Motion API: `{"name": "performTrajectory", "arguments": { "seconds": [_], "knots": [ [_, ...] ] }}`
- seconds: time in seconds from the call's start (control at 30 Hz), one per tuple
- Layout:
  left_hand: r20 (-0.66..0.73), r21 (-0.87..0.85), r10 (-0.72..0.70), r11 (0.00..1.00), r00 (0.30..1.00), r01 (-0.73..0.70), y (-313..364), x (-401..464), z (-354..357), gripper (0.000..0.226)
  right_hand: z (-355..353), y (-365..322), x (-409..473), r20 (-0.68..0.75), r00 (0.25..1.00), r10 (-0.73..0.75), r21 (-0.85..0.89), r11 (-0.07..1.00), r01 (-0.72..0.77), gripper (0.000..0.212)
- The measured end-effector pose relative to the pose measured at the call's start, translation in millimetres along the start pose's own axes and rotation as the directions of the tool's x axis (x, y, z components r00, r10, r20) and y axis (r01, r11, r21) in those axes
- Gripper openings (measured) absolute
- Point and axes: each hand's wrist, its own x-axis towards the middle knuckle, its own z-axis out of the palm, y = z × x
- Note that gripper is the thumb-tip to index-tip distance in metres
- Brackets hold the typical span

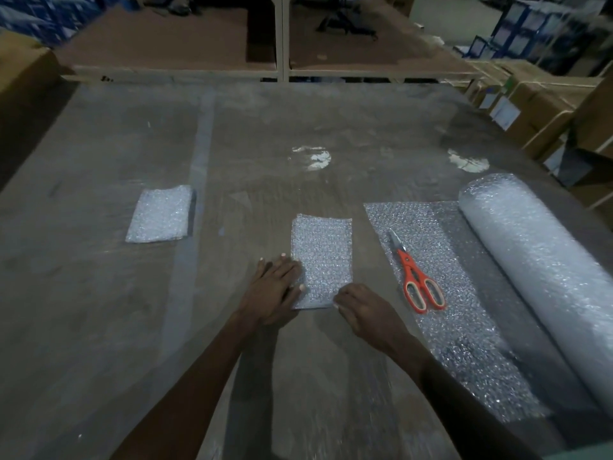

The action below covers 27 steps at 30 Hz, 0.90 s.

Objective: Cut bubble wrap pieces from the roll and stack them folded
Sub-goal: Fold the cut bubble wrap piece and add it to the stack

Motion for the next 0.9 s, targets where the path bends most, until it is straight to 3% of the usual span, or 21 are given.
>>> {"name": "performTrajectory", "arguments": {
  "seconds": [0.1, 0.2, 0.27, 0.37, 0.43, 0.63, 0.77, 0.9],
  "knots": [
    [-0.089, -0.223, 0.011, 0.974, 0.996, -0.031, 3.9, -9.9, -3.9, 0.048, -3.6, -1.2, -2.3, 0.022, 0.995, 0.094, 0.074, 0.993, -0.096, 0.018],
    [-0.068, -0.418, -0.086, 0.907, 0.994, 0.05, 6.8, -21.1, -7.7, 0.045, -11.9, -0.8, -1.5, 0.056, 0.977, 0.206, 0.18, 0.96, -0.213, 0.02],
    [-0.073, -0.517, -0.133, 0.852, 0.988, 0.077, 7.5, -21.8, -7.1, 0.032, -18.5, 2.9, 2.0, 0.083, 0.947, 0.31, 0.274, 0.907, -0.321, 0.017],
    [-0.078, -0.703, -0.29, 0.694, 0.954, 0.153, 11.7, -11.1, -9.7, 0.02, -25.3, 7.3, 14.8, 0.121, 0.873, 0.472, 0.5, 0.731, -0.464, 0.003],
    [-0.048, -0.79, -0.376, 0.582, 0.925, 0.196, 13.4, 2.0, -12.1, 0.007, -29.9, 10.8, 27.7, 0.151, 0.814, 0.56, 0.648, 0.566, -0.51, 0.013],
    [-0.024, -0.829, -0.468, 0.502, 0.883, 0.244, 3.8, 44.0, -16.1, 0.005, -38.2, 30.8, 66.7, 0.22, 0.711, 0.668, 0.811, 0.28, -0.514, 0.021],
    [-0.022, -0.765, -0.556, 0.544, 0.831, 0.344, -11.8, 66.7, -9.3, 0.008, -29.3, 45.9, 99.5, 0.216, 0.647, 0.732, 0.809, 0.237, -0.538, 0.022],
    [-0.02, -0.618, -0.607, 0.632, 0.795, 0.467, -22.8, 83.3, -7.1, 0.014, -12.0, 64.0, 116.1, 0.178, 0.591, 0.787, 0.765, 0.266, -0.586, 0.023]
  ]
}}
